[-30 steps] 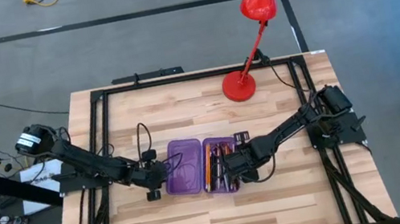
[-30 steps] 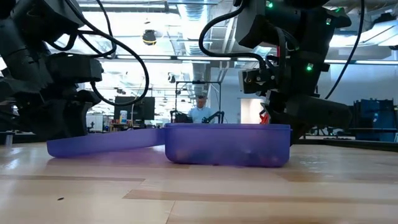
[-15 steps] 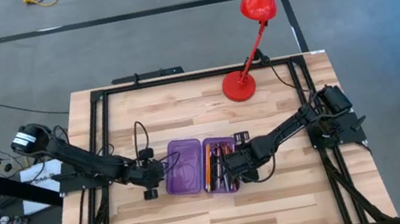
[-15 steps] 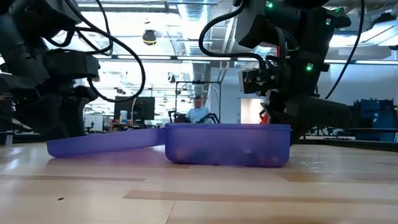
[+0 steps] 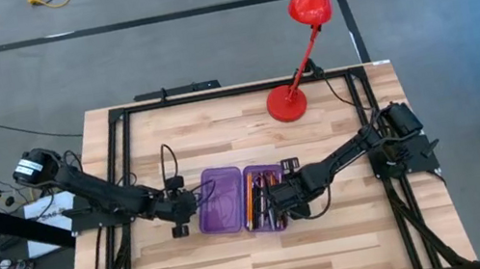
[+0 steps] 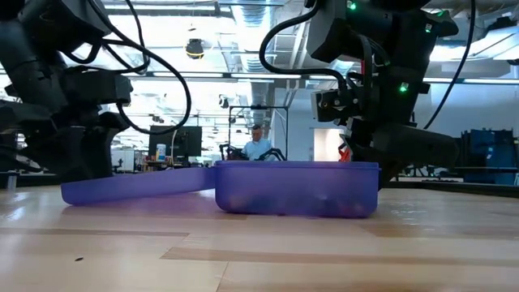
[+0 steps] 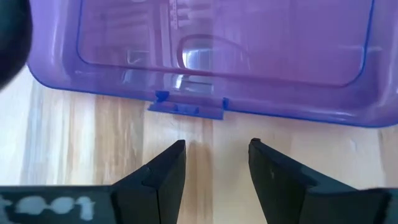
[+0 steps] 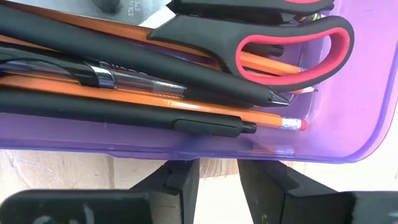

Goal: Pick & place school supplies into a supply box
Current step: Close the purple supply box

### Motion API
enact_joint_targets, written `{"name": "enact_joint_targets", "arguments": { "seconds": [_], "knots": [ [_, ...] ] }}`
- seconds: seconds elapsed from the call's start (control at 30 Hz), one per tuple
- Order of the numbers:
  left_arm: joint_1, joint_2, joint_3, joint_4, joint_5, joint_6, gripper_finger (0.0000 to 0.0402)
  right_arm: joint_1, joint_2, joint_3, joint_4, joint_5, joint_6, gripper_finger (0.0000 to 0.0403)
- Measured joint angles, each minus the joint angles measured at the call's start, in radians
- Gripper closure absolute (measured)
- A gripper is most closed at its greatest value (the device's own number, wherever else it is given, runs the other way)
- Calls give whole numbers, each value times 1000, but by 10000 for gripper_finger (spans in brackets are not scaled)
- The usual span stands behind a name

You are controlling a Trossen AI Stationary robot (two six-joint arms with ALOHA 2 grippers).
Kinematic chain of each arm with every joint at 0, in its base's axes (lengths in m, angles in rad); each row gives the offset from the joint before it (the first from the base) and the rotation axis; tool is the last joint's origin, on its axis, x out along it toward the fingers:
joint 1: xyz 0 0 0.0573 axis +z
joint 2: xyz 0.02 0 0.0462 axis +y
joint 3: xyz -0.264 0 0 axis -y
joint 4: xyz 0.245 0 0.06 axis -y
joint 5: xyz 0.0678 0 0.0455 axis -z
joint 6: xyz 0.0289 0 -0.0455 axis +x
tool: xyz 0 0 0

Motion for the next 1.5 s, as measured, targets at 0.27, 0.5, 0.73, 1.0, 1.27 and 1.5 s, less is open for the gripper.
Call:
{"name": "enact_joint_targets", "arguments": {
  "seconds": [0.27,0.5,0.73,1.0,1.27,1.5],
  "knots": [
    [48,-1,1,23,35,41,239,0,0,0,3,0,0,296],
    [99,3,2,44,71,92,239,0,0,0,5,0,-1,296],
    [123,3,2,73,94,129,239,0,-1,0,6,0,-12,296],
    [122,3,2,82,100,137,239,0,-1,0,7,0,-26,296],
    [122,0,2,84,101,137,239,0,-1,0,7,0,-26,296],
    [122,0,2,84,109,137,239,-1,-1,1,8,3,-35,296]
  ]
}}
